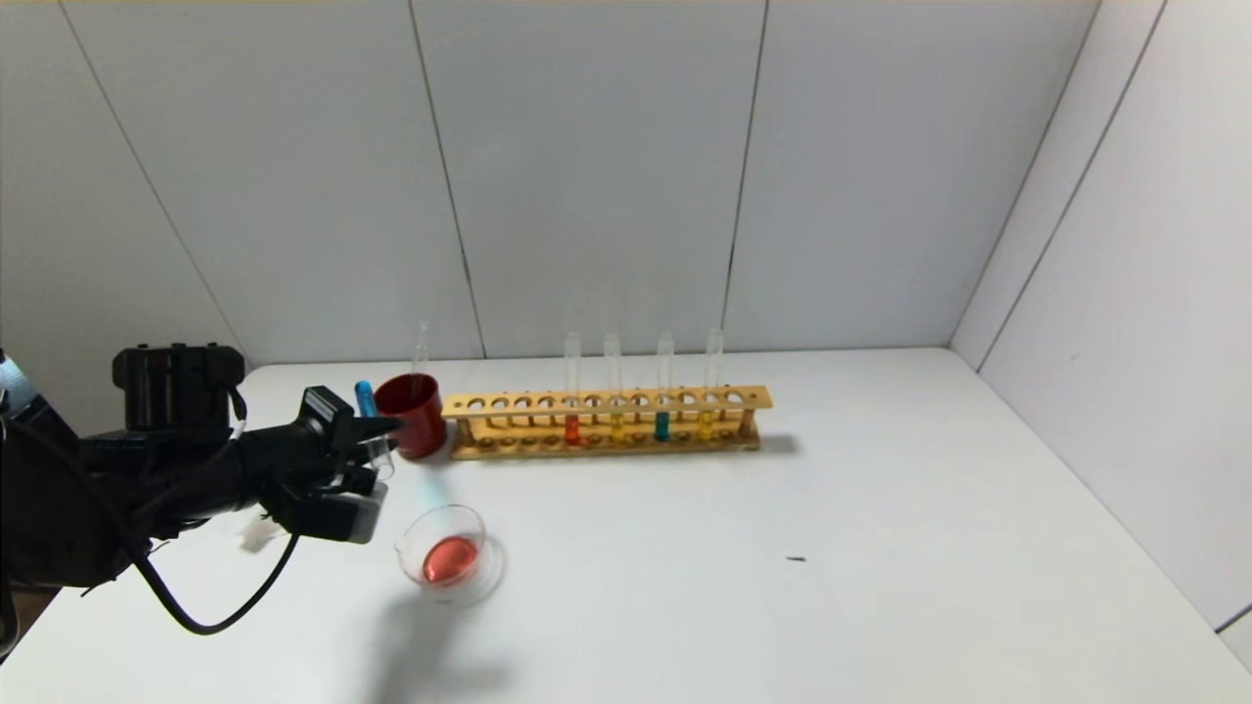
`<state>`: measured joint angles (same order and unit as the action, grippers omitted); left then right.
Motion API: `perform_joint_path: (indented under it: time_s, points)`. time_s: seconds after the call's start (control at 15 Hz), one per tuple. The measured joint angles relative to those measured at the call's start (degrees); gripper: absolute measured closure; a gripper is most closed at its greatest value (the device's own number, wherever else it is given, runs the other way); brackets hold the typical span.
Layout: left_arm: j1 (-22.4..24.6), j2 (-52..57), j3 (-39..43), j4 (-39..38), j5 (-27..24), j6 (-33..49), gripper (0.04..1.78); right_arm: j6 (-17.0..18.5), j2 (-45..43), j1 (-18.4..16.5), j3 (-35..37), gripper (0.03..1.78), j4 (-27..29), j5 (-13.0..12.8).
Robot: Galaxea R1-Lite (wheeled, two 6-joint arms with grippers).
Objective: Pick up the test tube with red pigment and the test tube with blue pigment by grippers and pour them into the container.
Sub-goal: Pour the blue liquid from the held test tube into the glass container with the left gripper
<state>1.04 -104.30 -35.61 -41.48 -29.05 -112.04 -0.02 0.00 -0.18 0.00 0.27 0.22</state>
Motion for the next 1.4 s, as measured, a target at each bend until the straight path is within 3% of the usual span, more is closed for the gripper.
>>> perform_joint_path:
  time_s: [0.8, 1.13, 1.4]
  points:
    - [-1.3, -3.0, -0.5, -0.9, 2.7, -10.2, 1.5, 0.0, 0.0, 0.0, 0.0, 0.06, 0.0, 0.0]
    - [-2.8, -6.4, -0.7, -9.8, 3.8, -10.2, 1.5, 0.0, 0.0, 0.0, 0.0, 0.06, 0.0, 0.0]
    - [-3.5, -7.4, -0.4, -10.1, 4.0, -11.2, 1.5, 0.0, 0.0, 0.0, 0.0, 0.06, 0.0, 0.0]
